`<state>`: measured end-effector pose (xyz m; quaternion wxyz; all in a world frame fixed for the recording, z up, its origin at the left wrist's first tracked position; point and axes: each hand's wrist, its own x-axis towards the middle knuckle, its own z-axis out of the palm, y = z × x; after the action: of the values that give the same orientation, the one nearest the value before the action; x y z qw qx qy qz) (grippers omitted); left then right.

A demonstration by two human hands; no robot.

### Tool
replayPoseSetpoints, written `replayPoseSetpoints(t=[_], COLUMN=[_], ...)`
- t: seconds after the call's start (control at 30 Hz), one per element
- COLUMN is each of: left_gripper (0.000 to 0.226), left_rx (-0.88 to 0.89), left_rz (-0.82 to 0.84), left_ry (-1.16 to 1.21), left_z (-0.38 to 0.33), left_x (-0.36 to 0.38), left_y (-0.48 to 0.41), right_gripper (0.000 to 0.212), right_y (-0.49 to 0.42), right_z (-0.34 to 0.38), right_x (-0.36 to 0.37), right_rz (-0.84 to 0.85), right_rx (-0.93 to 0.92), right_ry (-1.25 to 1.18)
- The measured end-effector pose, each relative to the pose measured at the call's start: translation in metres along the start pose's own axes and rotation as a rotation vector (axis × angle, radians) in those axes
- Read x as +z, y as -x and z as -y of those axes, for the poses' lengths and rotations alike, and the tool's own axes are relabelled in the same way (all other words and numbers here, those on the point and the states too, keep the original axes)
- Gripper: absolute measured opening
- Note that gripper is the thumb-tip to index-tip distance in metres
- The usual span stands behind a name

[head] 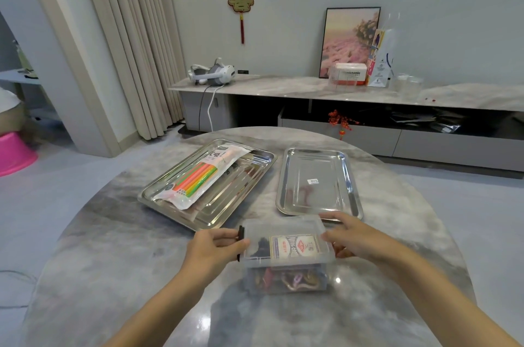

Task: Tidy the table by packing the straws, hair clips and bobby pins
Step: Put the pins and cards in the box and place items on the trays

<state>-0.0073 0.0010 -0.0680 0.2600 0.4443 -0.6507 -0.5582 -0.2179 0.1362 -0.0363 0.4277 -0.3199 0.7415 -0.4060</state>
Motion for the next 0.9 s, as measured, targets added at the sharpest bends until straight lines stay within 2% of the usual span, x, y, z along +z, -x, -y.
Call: replayPoseSetpoints(t=[0.2, 0.37, 0.5, 0.57, 0.7, 0.9], left_gripper=[0.033, 0.036, 0.041, 0.042, 0.051, 0.049], left_rx=[0.125, 0.202, 0.229, 0.239, 0.258, 0.228], left_rz=[0.156, 0.176, 0.219, 0.224, 0.245, 0.297], left_ry=[0.12, 0.154, 0.127, 0.108, 0.084, 0.03], left_z=[-0.015, -0.031, -0.044, -0.049, -0.054, -0.055], left_x=[0.018, 0.035, 0.058, 0.069, 0.085, 0.1], left_y=[-0.003, -0.029, -0.052, -0.063, -0.087, -0.111], right_gripper=[0.033, 0.024, 0.023, 0.023, 0.022, 0.032], right_y=[-0.019, -0.03, -0.042, -0.046, -0.053, -0.064], right_z=[-0.002, 0.002, -0.003, -0.006, -0.01, -0.023], right_x=[-0.01, -0.021, -0.034, -0.038, -0.047, -0.053], right_rz=[-0.341, -0.51, -0.692, -0.714, -0.634, -0.539], right_rx=[-0.16, -0.273, -0.313, -0.294, -0.246, -0.211], right_ry=[0.007, -0.091, -0.035, -0.075, -0.201, -0.216])
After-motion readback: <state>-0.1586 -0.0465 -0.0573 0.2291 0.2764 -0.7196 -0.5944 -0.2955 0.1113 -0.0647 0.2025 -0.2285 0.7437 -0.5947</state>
